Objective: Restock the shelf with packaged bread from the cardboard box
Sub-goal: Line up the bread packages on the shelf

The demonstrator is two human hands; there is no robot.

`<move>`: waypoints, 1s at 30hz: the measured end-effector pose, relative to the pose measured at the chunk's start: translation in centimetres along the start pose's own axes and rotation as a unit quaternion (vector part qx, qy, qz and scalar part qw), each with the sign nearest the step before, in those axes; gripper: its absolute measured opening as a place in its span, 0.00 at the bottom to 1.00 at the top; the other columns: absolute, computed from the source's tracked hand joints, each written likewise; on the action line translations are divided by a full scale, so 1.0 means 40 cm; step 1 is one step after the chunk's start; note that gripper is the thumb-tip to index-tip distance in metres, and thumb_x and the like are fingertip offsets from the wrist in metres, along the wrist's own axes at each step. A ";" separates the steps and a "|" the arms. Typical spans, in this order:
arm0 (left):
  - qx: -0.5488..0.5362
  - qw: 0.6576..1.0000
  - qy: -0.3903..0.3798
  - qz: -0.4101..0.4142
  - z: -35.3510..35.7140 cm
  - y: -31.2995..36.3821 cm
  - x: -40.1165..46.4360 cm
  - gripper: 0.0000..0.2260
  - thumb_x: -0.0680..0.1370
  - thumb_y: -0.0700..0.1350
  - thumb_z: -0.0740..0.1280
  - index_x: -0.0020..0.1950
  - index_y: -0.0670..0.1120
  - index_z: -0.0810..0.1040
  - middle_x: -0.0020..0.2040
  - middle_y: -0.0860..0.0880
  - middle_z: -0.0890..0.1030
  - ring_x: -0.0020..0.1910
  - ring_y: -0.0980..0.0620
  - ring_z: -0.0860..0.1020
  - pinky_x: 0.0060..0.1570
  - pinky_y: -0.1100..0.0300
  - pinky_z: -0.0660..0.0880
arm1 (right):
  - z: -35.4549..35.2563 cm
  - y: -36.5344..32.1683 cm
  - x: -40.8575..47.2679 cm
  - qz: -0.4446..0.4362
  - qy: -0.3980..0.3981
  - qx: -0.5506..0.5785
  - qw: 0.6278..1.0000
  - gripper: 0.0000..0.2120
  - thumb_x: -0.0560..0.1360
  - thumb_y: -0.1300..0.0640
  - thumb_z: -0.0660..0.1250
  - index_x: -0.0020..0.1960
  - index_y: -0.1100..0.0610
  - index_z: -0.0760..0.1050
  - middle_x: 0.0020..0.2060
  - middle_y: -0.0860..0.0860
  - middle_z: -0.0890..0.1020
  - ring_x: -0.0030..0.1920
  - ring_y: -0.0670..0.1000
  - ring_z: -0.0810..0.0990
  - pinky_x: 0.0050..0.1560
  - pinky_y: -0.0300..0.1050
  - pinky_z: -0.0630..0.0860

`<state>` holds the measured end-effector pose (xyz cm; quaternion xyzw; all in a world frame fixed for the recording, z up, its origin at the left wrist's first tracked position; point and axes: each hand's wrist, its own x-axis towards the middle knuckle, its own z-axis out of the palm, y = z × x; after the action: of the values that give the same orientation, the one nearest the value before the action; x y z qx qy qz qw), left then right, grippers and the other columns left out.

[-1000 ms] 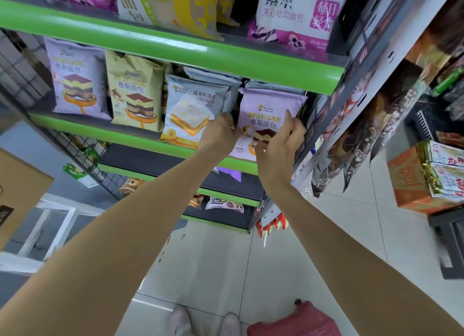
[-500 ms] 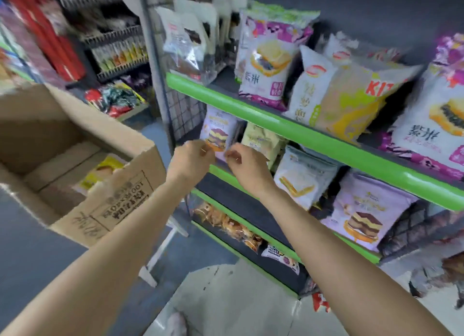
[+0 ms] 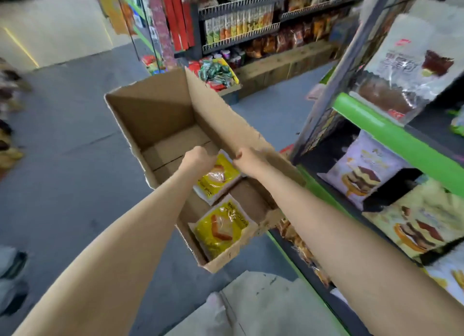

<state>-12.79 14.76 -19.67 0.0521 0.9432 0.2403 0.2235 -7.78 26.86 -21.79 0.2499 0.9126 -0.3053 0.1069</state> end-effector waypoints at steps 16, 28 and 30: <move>-0.116 0.982 -0.060 -0.136 0.217 -0.161 0.193 0.35 0.74 0.42 0.68 0.77 0.45 0.53 0.74 0.42 0.62 0.72 0.43 0.64 0.67 0.54 0.64 | 0.232 0.065 0.265 0.083 -0.152 -0.125 0.977 0.38 0.74 0.45 0.66 0.74 0.64 0.55 0.71 0.61 0.64 0.70 0.60 0.64 0.69 0.49 0.61; -0.026 0.977 -0.054 -0.203 0.204 -0.181 0.157 0.23 0.73 0.48 0.72 0.65 0.39 0.73 0.64 0.41 0.76 0.63 0.44 0.74 0.57 0.57 0.72 | 0.221 0.047 0.230 0.137 -0.155 0.191 0.960 0.25 0.72 0.60 0.72 0.64 0.64 0.67 0.61 0.61 0.76 0.56 0.58 0.78 0.47 0.49 0.76; 0.021 0.972 -0.136 -0.189 0.208 -0.180 0.123 0.27 0.70 0.52 0.74 0.64 0.41 0.74 0.63 0.43 0.77 0.62 0.44 0.76 0.56 0.56 0.73 | 0.183 0.011 0.206 0.046 -0.096 0.112 0.988 0.23 0.74 0.59 0.69 0.64 0.61 0.64 0.61 0.59 0.75 0.61 0.60 0.75 0.55 0.50 0.73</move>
<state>-13.42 13.01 -31.60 -0.0904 0.9017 0.1643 0.3897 -14.26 25.90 -30.65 0.2711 0.8459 -0.4227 0.1794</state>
